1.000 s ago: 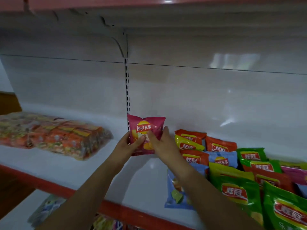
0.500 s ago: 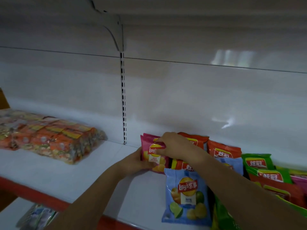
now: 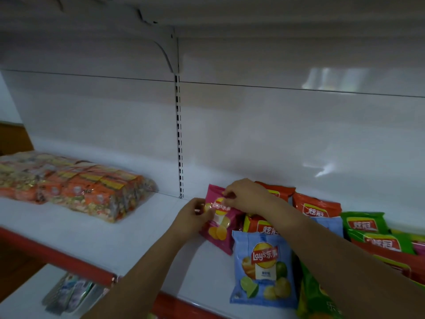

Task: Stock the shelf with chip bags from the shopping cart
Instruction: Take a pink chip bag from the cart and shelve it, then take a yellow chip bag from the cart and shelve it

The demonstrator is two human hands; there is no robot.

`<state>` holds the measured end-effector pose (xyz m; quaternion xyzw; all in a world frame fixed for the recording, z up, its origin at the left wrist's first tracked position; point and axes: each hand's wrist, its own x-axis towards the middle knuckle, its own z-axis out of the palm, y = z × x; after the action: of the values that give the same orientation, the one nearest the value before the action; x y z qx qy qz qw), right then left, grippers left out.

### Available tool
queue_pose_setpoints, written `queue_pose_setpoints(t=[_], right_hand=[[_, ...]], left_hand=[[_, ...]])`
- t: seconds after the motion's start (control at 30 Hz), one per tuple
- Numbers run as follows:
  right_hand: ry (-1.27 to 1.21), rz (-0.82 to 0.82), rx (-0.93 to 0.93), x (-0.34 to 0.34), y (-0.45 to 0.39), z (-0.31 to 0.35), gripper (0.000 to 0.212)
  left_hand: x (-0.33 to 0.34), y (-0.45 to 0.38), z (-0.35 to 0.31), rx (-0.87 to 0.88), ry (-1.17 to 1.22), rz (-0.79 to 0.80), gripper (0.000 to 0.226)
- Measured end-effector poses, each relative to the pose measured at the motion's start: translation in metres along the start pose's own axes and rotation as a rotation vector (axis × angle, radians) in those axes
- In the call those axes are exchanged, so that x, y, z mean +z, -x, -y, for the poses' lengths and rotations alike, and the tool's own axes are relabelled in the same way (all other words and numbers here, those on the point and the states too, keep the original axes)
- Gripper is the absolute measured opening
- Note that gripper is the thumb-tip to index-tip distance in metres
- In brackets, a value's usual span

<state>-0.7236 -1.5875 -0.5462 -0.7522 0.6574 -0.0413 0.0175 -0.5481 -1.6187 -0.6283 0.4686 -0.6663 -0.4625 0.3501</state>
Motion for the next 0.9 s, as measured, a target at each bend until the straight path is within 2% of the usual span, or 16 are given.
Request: queue_pose_setpoints(t=[0.07,0.13,0.23,0.37,0.47,0.63,0.77,0.9], right_hand=[[0.061,0.029,0.019,-0.001,0.002,0.002,0.042],[0.050,-0.057,0.045,-0.007,0.001,0.006,0.046],[-0.051,-0.218,0.035,-0.022,-0.006,0.022,0.050],[-0.239,-0.345,-0.096,-0.031,-0.022,0.091,0.050],[-0.343,-0.282,-0.244,-0.019,-0.025,0.180,0.051],[-0.440,-0.155,-0.614,0.018,0.018,0.348,0.051],[-0.443,-0.018,-0.922,0.046,0.097,0.478,0.056],[-0.443,0.107,-1.261,0.068,0.208,0.586,0.052]], left_hand=[[0.006,0.003,0.004,-0.018,-0.037,0.032,0.035],[0.003,0.005,0.002,-0.020,-0.020,0.021,0.047],[-0.021,0.017,-0.006,-0.025,-0.045,-0.115,0.060],[-0.085,0.065,-0.011,0.047,-0.118,-0.293,0.054],[-0.145,0.123,-0.008,0.106,-0.194,-0.463,0.045],[-0.245,0.268,0.019,-0.036,-0.266,-0.804,0.053],[-0.295,0.421,0.037,-0.215,-0.335,-1.047,0.053],[-0.300,0.585,0.045,-0.339,-0.331,-1.279,0.044]])
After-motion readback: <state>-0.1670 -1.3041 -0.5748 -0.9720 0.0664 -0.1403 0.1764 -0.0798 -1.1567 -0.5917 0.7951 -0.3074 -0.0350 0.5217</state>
